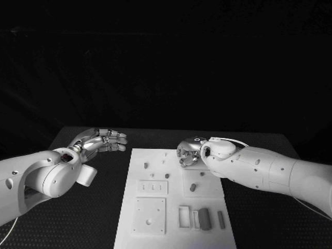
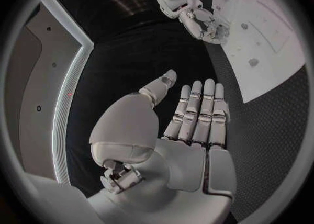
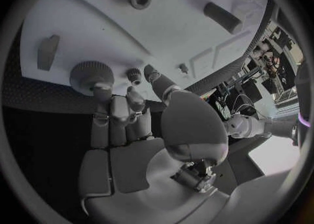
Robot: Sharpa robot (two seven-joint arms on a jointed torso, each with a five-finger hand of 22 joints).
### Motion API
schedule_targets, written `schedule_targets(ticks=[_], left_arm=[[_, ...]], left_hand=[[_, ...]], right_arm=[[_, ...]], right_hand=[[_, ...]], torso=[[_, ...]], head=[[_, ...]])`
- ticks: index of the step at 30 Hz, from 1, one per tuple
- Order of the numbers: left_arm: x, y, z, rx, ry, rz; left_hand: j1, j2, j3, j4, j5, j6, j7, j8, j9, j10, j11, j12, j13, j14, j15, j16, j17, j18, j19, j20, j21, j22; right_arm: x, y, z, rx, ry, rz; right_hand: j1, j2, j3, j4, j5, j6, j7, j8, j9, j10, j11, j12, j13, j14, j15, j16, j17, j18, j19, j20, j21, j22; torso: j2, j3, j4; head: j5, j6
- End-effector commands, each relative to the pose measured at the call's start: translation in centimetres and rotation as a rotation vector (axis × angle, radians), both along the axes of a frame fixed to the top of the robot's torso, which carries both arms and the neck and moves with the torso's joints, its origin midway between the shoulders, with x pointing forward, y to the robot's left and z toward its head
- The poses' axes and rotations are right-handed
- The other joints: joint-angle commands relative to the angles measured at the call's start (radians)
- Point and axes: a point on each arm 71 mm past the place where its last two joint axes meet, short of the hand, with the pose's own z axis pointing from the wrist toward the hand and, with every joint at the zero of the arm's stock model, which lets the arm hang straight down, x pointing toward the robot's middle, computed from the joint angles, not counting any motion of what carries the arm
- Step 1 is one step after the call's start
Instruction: Assemble the parts on the task board
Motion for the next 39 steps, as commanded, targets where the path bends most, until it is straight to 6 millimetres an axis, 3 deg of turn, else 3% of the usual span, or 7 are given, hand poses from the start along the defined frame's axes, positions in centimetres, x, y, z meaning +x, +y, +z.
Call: schedule_targets(ticks=[1,10,14,22,39], left_arm=[[0.0,-0.2,0.2,-0.011,-0.006,-0.014],[0.2,-0.2,0.1,-0.015,0.002,-0.015],[0.1,-0.2,0.1,-0.015,0.002,-0.015],[0.1,-0.2,0.1,-0.015,0.006,-0.018],[0.3,-0.1,0.0,-0.014,0.008,-0.02]], left_hand=[[-0.005,-0.002,-0.009,0.0,0.003,0.0,0.008,-0.006,-0.002,0.001,0.005,-0.006,-0.002,0.009,0.001,-0.004,0.001,-0.014,0.01,-0.001,-0.007,-0.002],[-0.016,0.003,-0.014,0.003,0.003,-0.001,0.012,-0.01,-0.006,-0.001,0.007,-0.011,-0.006,0.009,0.001,-0.01,0.002,-0.018,0.013,-0.002,-0.013,-0.005],[-0.021,0.005,-0.015,0.004,0.003,-0.002,0.012,-0.011,-0.007,-0.001,0.008,-0.013,-0.007,0.009,0.001,-0.012,0.002,-0.02,0.014,-0.003,-0.015,-0.006],[-0.018,0.014,-0.009,0.004,0.004,-0.002,0.013,-0.014,-0.01,-0.002,0.008,-0.016,-0.009,0.01,0.001,-0.015,0.003,-0.021,0.015,-0.005,-0.02,-0.008],[-0.014,0.016,0.0,0.003,0.005,-0.002,0.013,-0.016,-0.013,-0.002,0.009,-0.019,-0.011,0.01,0.001,-0.02,0.004,-0.024,0.017,-0.005,-0.026,-0.011]], right_arm=[[0.0,-0.2,-0.2,-0.028,0.005,0.002],[-0.1,-0.4,-0.7,-0.039,0.023,-0.006],[-0.1,-0.7,-0.7,-0.041,0.019,-0.02],[-0.2,-0.8,-0.9,-0.054,0.046,-0.025],[-0.3,-1.7,-1.0,-0.059,0.046,-0.041]], right_hand=[[-0.01,0.004,0.005,0.001,-0.001,0.003,0.011,-0.005,0.001,-0.008,0.013,0.006,0.001,0.007,0.003,0.006,0.002,0.03,0.015,-0.022,0.005,0.023],[-0.034,0.041,0.013,0.006,-0.001,0.014,0.009,-0.002,0.004,0.0,0.011,0.016,0.0,0.019,0.001,0.015,0.008,0.03,0.018,-0.024,0.014,0.023],[-0.04,0.053,0.018,0.004,-0.001,0.019,0.008,-0.002,0.005,0.0,0.009,0.017,-0.003,0.02,0.0,0.017,0.006,0.03,0.017,-0.026,0.017,0.022],[-0.049,0.086,0.027,0.0,-0.001,0.035,0.003,0.003,0.009,0.009,0.005,0.025,-0.002,0.027,-0.005,0.022,0.008,0.03,0.017,-0.029,0.024,0.022],[-0.057,0.076,0.024,0.0,-0.001,0.048,-0.003,0.005,0.012,0.021,-0.001,0.032,-0.003,0.035,-0.01,0.028,0.011,0.03,0.017,-0.033,0.032,0.021]], torso=[[0.008,0.0001,0.0002],[0.015,0.0,0.0016],[0.017,-0.0018,0.0036],[0.022,-0.0007,0.0015],[0.029,-0.0019,0.0023]], head=[[-0.002,0.001],[-0.005,0.004],[-0.01,0.003],[-0.005,0.009],[-0.01,0.014]])
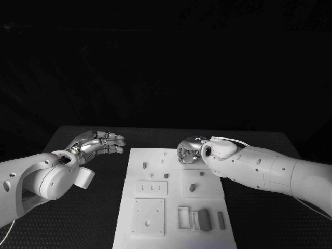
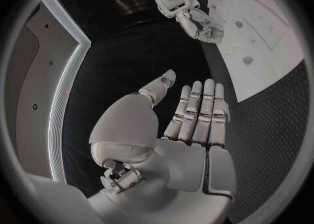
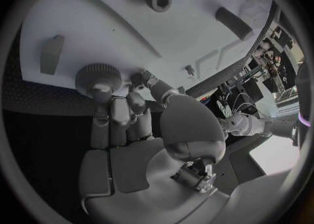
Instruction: Assemble the parts on the task board
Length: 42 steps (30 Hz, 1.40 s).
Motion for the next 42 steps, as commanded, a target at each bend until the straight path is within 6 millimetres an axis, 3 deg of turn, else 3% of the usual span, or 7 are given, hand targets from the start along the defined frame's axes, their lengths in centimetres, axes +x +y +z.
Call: schedule_targets(ticks=[1,7,11,22,42], left_arm=[[0.0,-0.35,0.14,-0.014,0.0,-0.022],[0.03,-0.35,0.1,-0.013,0.001,-0.023],[0.02,-0.29,0.11,-0.013,0.0,-0.021],[0.05,-0.24,0.14,-0.013,-0.005,-0.017],[0.05,-0.1,0.11,-0.012,-0.003,-0.014]], left_hand=[[0.003,0.007,0.008,0.001,0.005,0.002,0.009,-0.005,-0.001,0.001,0.005,-0.004,-0.002,0.007,-0.002,-0.004,0.001,-0.017,0.007,-0.002,-0.005,-0.001],[0.004,0.007,0.01,0.001,0.005,0.002,0.009,-0.005,-0.002,0.002,0.005,-0.005,-0.002,0.007,-0.003,-0.005,0.001,-0.018,0.008,-0.002,-0.006,-0.002],[0.004,0.006,0.01,0.001,0.005,0.003,0.009,-0.005,-0.002,0.002,0.005,-0.005,-0.002,0.007,-0.003,-0.005,0.002,-0.018,0.008,-0.002,-0.006,-0.002],[0.004,0.006,0.012,0.001,0.005,0.004,0.009,-0.005,-0.003,0.003,0.004,-0.005,-0.002,0.009,-0.003,-0.006,0.002,-0.019,0.009,-0.003,-0.008,-0.003],[0.005,0.007,0.014,0.001,0.005,0.006,0.007,-0.005,-0.004,0.006,0.003,-0.006,-0.002,0.011,-0.003,-0.008,0.003,-0.019,0.012,-0.003,-0.01,-0.004]], right_arm=[[-0.47,-0.9,-1.71,-0.063,0.069,-0.028],[-0.54,-1.08,-1.71,-0.059,0.065,-0.03],[-0.69,-0.9,-1.79,-0.056,0.072,-0.024],[-0.82,-1.24,-1.85,-0.059,0.071,-0.03],[-1.06,-1.62,-2.16,-0.068,0.071,-0.032]], right_hand=[[-0.01,-0.009,0.001,0.0,-0.001,0.016,0.013,-0.001,-0.004,0.007,0.0,0.007,-0.001,0.006,0.005,0.004,0.0,0.055,-0.002,-0.007,0.008,0.021],[-0.029,-0.034,-0.002,0.006,-0.001,0.011,0.014,-0.007,-0.006,0.013,0.001,0.01,-0.003,0.013,0.006,0.008,0.002,0.055,0.003,-0.008,0.01,0.019],[-0.031,-0.036,0.0,0.006,-0.001,0.012,0.014,-0.007,-0.006,0.014,0.001,0.01,-0.004,0.014,0.006,0.008,0.002,0.055,0.004,-0.009,0.011,0.019],[-0.016,-0.028,0.016,-0.001,-0.001,0.018,0.012,-0.007,-0.004,0.014,-0.001,0.01,-0.009,0.013,0.004,0.01,-0.005,0.055,0.004,-0.012,0.011,0.018],[0.027,-0.011,0.03,-0.004,-0.001,0.035,0.008,-0.002,0.001,0.015,-0.005,0.012,-0.015,0.011,0.001,0.014,-0.012,0.055,-0.002,-0.015,0.014,0.02]], torso=[[0.002,-0.0003,0.0005],[0.004,-0.0003,0.0007],[0.006,-0.0006,-0.0005],[0.007,-0.0016,0.002],[0.011,-0.0005,0.0002]], head=[[-0.001,0.002],[-0.001,0.003],[-0.002,0.006],[-0.005,0.004],[-0.005,0.001]])
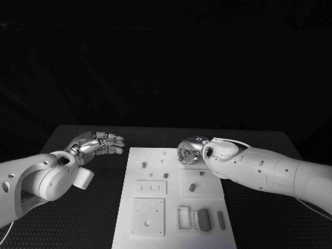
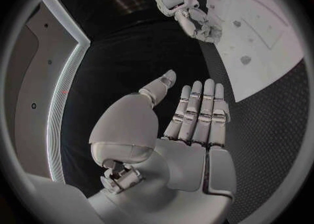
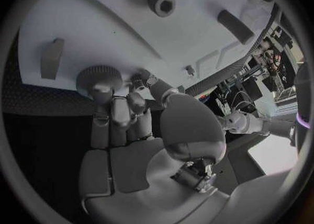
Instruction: Assemble the parts on the task board
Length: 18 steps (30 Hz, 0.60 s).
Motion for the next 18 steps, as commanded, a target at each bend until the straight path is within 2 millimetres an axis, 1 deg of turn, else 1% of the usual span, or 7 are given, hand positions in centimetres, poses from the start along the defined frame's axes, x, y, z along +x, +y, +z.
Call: schedule_targets(ticks=[1,5,9,12,14,15,18], left_arm=[[-0.04,-0.15,0.14,-0.011,-0.004,-0.013],[-0.02,-0.11,0.14,-0.011,-0.005,-0.01],[-0.03,-0.15,0.14,-0.011,-0.005,-0.012],[-0.03,-0.15,0.14,-0.011,-0.005,-0.012],[-0.03,-0.14,0.14,-0.011,-0.005,-0.012],[-0.02,-0.15,0.14,-0.011,-0.005,-0.012],[-0.04,-0.15,0.14,-0.01,-0.004,-0.011]], left_hand=[[0.004,0.007,0.006,-0.002,0.005,0.002,0.004,-0.005,-0.001,0.006,0.003,-0.006,-0.002,0.007,0.0,-0.004,0.001,-0.012,0.009,0.0,-0.005,-0.001],[0.004,0.006,0.006,-0.002,0.005,0.003,0.004,-0.005,-0.001,0.006,0.003,-0.006,-0.002,0.007,0.0,-0.004,0.002,-0.012,0.009,0.0,-0.006,-0.001],[0.003,0.006,0.006,-0.001,0.004,0.003,0.004,-0.005,-0.001,0.006,0.003,-0.006,-0.002,0.008,0.0,-0.005,0.002,-0.012,0.009,0.0,-0.006,-0.001],[0.002,0.006,0.006,-0.001,0.004,0.003,0.004,-0.005,-0.002,0.006,0.003,-0.006,-0.002,0.008,0.0,-0.005,0.002,-0.013,0.01,0.0,-0.007,-0.001],[0.002,0.006,0.006,-0.001,0.004,0.003,0.004,-0.005,-0.002,0.006,0.003,-0.006,-0.002,0.008,0.0,-0.005,0.002,-0.013,0.01,0.0,-0.007,-0.001],[0.002,0.006,0.006,-0.001,0.004,0.003,0.004,-0.005,-0.002,0.006,0.003,-0.006,-0.002,0.008,0.0,-0.005,0.002,-0.013,0.01,0.0,-0.007,-0.001],[0.002,0.006,0.006,-0.001,0.004,0.003,0.004,-0.005,-0.002,0.006,0.003,-0.006,-0.002,0.008,0.0,-0.005,0.002,-0.013,0.01,0.0,-0.007,-0.001]], right_arm=[[-0.6,-1.16,-2.29,-0.093,0.094,-0.033],[-0.61,-1.08,-2.27,-0.093,0.088,-0.03],[-0.63,-0.93,-2.23,-0.095,0.074,-0.027],[-0.67,-0.78,-2.18,-0.097,0.059,-0.025],[-0.69,-0.71,-2.2,-0.097,0.056,-0.025],[-0.7,-0.67,-2.22,-0.097,0.055,-0.025],[-0.73,-0.56,-2.24,-0.096,0.047,-0.024]], right_hand=[[0.012,0.001,0.005,-0.001,-0.001,0.026,0.015,0.005,0.002,0.006,-0.003,0.004,-0.001,0.001,-0.004,0.006,-0.002,0.062,-0.003,-0.007,0.007,0.02],[0.013,0.004,0.002,0.0,-0.001,0.044,0.01,0.014,0.007,0.007,-0.008,0.005,-0.003,0.0,-0.008,0.007,-0.005,0.062,-0.005,-0.005,0.008,0.02],[0.012,0.011,0.0,0.0,-0.001,0.07,0.0,0.026,0.015,0.014,-0.017,0.007,-0.003,0.0,-0.017,0.008,-0.007,0.062,-0.005,-0.004,0.01,0.02],[0.008,0.011,-0.003,0.0,-0.001,0.082,-0.004,0.031,0.018,0.019,-0.022,0.008,-0.003,0.001,-0.021,0.008,-0.008,0.062,-0.005,-0.003,0.012,0.02],[0.006,0.011,-0.003,0.001,-0.001,0.09,-0.007,0.034,0.02,0.021,-0.024,0.008,-0.004,0.003,-0.023,0.009,-0.007,0.062,-0.005,-0.002,0.012,0.02],[0.002,0.011,-0.004,0.001,-0.001,0.107,-0.013,0.043,0.025,0.024,-0.03,0.008,-0.004,0.004,-0.028,0.009,-0.008,0.062,-0.004,-0.002,0.013,0.019],[-0.003,0.01,-0.005,0.002,-0.001,0.12,-0.019,0.047,0.029,0.031,-0.036,0.009,-0.003,0.009,-0.034,0.01,-0.006,0.062,-0.001,-0.002,0.014,0.019]], torso=[[0.001,0.0004,-0.0003],[0.001,0.0002,-0.0005],[0.002,-0.0002,0.0004],[0.002,-0.0001,0.0004],[0.002,-0.0002,0.0002],[0.002,-0.0003,0.0002],[0.002,-0.0007,-0.0002]], head=[[-0.001,0.0],[-0.001,0.002],[-0.002,0.002],[-0.003,0.002],[-0.003,0.002],[-0.003,-0.001],[-0.001,-0.004]])
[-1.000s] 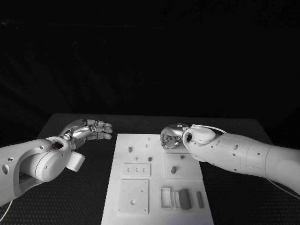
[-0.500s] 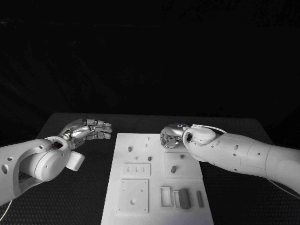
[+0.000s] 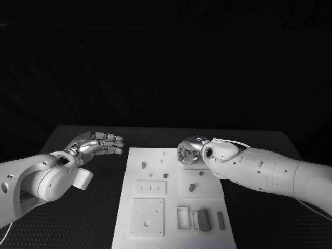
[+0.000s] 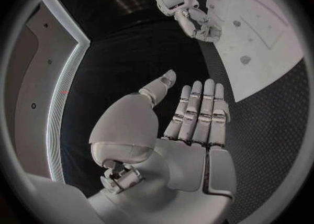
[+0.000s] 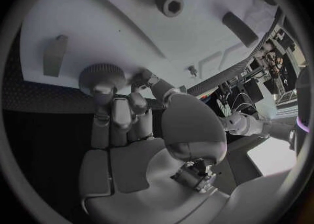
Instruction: Assemble the parts on the task board
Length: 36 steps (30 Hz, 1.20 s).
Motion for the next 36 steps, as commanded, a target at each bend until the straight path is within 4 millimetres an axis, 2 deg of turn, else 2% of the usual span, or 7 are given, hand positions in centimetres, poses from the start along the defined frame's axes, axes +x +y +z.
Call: schedule_targets(ticks=[1,11,24,36], left_arm=[[0.0,-0.2,0.1,-0.01,-0.004,-0.011],[0.0,-0.1,0.1,-0.009,-0.003,-0.009],[0.0,-0.2,0.1,-0.017,0.011,-0.013],[0.0,-0.4,0.1,-0.018,0.01,-0.016]], left_hand=[[0.002,0.006,0.006,-0.001,0.004,0.003,0.004,-0.005,-0.001,0.006,0.003,-0.006,-0.001,0.008,0.0,-0.005,0.001,-0.013,0.01,0.0,-0.007,-0.002],[0.001,0.006,0.006,-0.001,0.004,0.004,0.004,-0.005,-0.001,0.007,0.003,-0.007,-0.001,0.009,0.0,-0.006,0.002,-0.013,0.011,0.0,-0.008,-0.002],[-0.002,0.002,0.004,-0.002,0.004,0.001,0.008,-0.008,-0.004,0.005,0.004,-0.01,-0.002,0.009,0.0,-0.008,0.002,-0.014,0.012,-0.001,-0.011,-0.003],[-0.003,0.002,0.004,-0.002,0.004,0.001,0.008,-0.008,-0.004,0.005,0.004,-0.01,-0.002,0.009,0.0,-0.009,0.003,-0.014,0.013,-0.001,-0.012,-0.003]], right_arm=[[-0.7,-0.5,-2.2,-0.084,0.07,-0.02],[-1.0,0.3,-0.7,0.029,-0.105,-0.023],[-0.9,1.9,0.6,0.09,-0.181,-0.018],[-0.9,4.2,0.9,0.104,-0.188,-0.004]], right_hand=[[-0.012,0.002,-0.006,0.003,-0.001,0.06,0.042,0.006,0.005,0.003,-0.007,0.006,0.0,0.003,-0.008,0.006,0.001,0.06,-0.001,-0.002,0.007,0.018],[-0.021,-0.012,-0.006,0.004,-0.001,0.07,0.036,0.007,0.009,0.012,-0.013,0.003,-0.005,0.011,-0.014,0.005,-0.002,0.06,0.007,-0.004,0.008,0.016],[-0.022,-0.016,-0.001,0.004,-0.001,0.076,0.033,0.006,0.012,0.021,-0.016,0.001,-0.008,0.018,-0.017,0.004,-0.003,0.06,0.013,-0.006,0.007,0.015],[-0.024,-0.018,0.001,0.005,-0.001,0.079,0.032,0.005,0.013,0.027,-0.017,0.0,-0.009,0.022,-0.018,0.003,-0.006,0.06,0.018,-0.008,0.008,0.014]], torso=[[0.001,-0.0006,-0.0004],[0.001,-0.0011,0.0011],[0.0,-0.0029,0.0024],[0.002,-0.0031,0.0026]], head=[[0.002,-0.003],[-0.001,0.0],[-0.002,0.007],[-0.001,0.014]])
